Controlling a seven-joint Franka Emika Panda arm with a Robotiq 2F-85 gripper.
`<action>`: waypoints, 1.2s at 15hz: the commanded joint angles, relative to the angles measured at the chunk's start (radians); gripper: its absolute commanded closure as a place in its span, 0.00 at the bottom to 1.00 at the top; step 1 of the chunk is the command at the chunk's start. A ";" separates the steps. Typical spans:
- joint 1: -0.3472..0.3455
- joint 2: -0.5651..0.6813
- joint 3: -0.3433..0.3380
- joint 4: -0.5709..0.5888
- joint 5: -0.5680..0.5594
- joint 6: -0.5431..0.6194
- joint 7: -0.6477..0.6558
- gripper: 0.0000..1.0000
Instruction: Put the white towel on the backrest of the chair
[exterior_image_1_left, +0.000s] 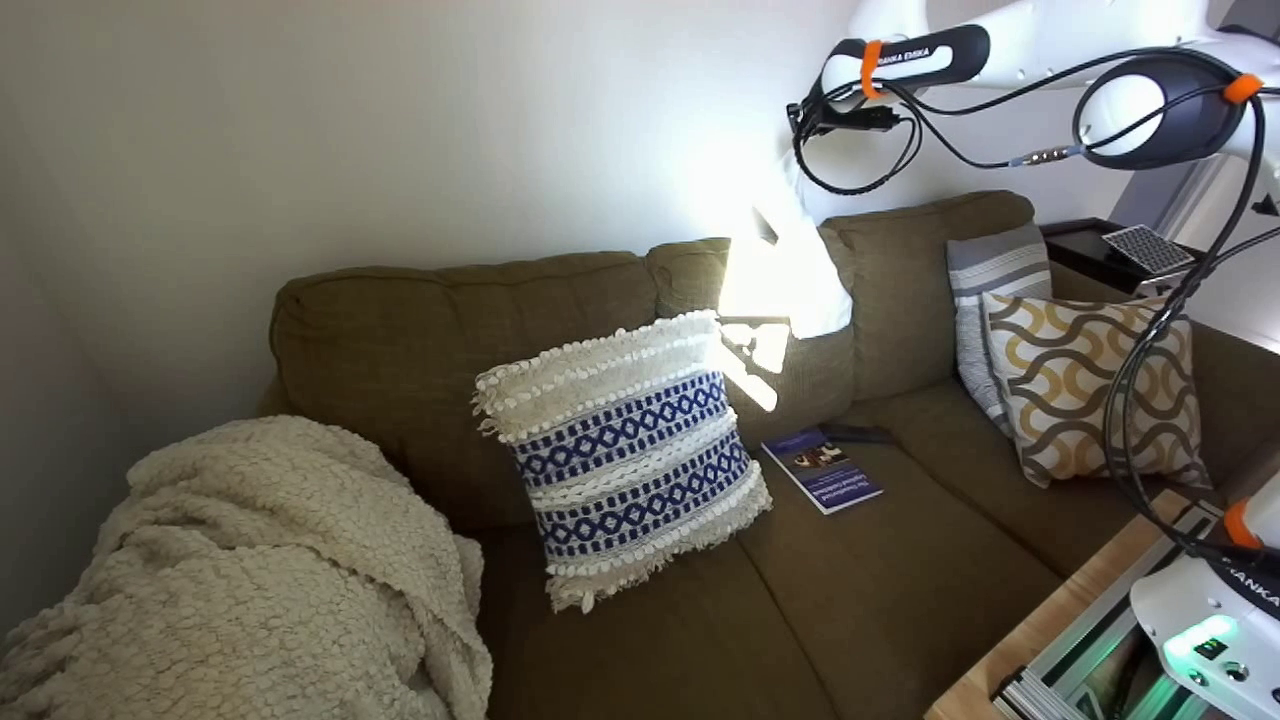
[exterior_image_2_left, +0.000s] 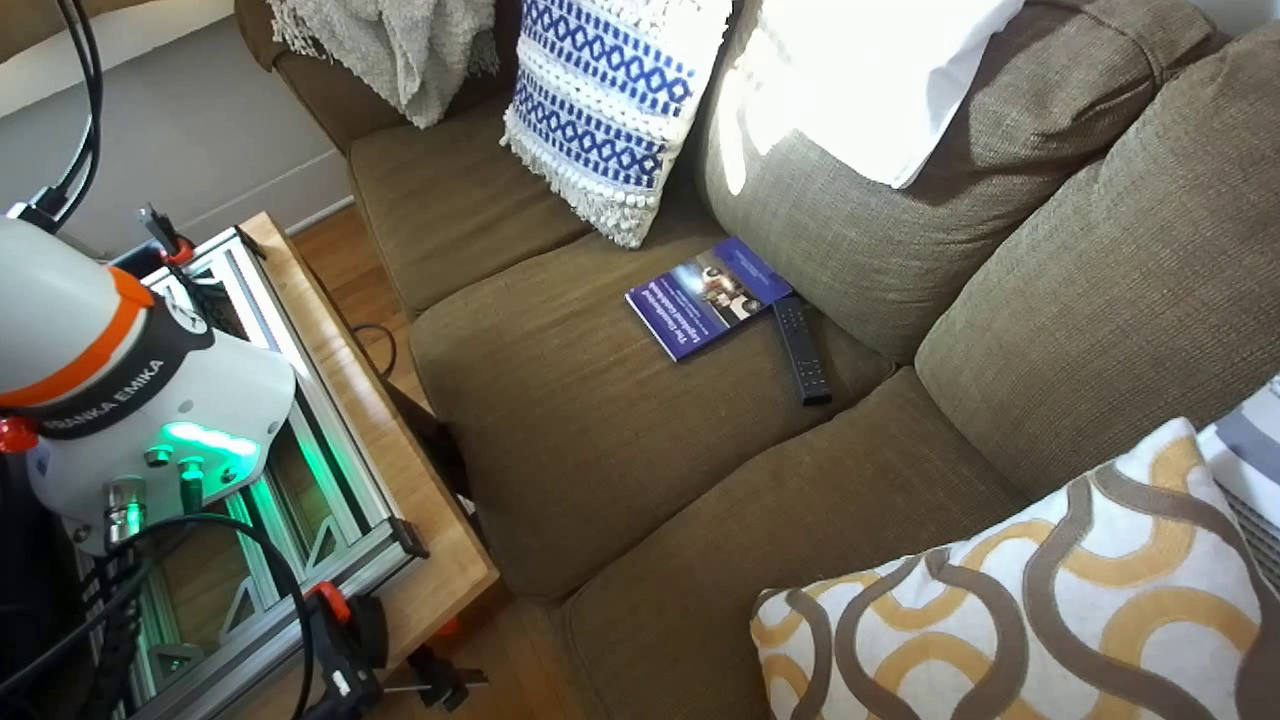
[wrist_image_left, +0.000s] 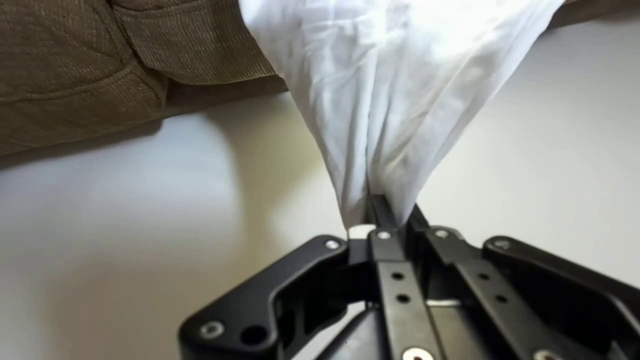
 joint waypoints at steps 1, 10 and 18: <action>-0.021 0.114 0.031 0.131 0.055 0.021 -0.017 0.98; -0.021 0.215 0.049 0.244 0.078 0.003 0.011 0.44; -0.038 0.152 0.080 0.200 0.102 -0.078 -0.019 0.00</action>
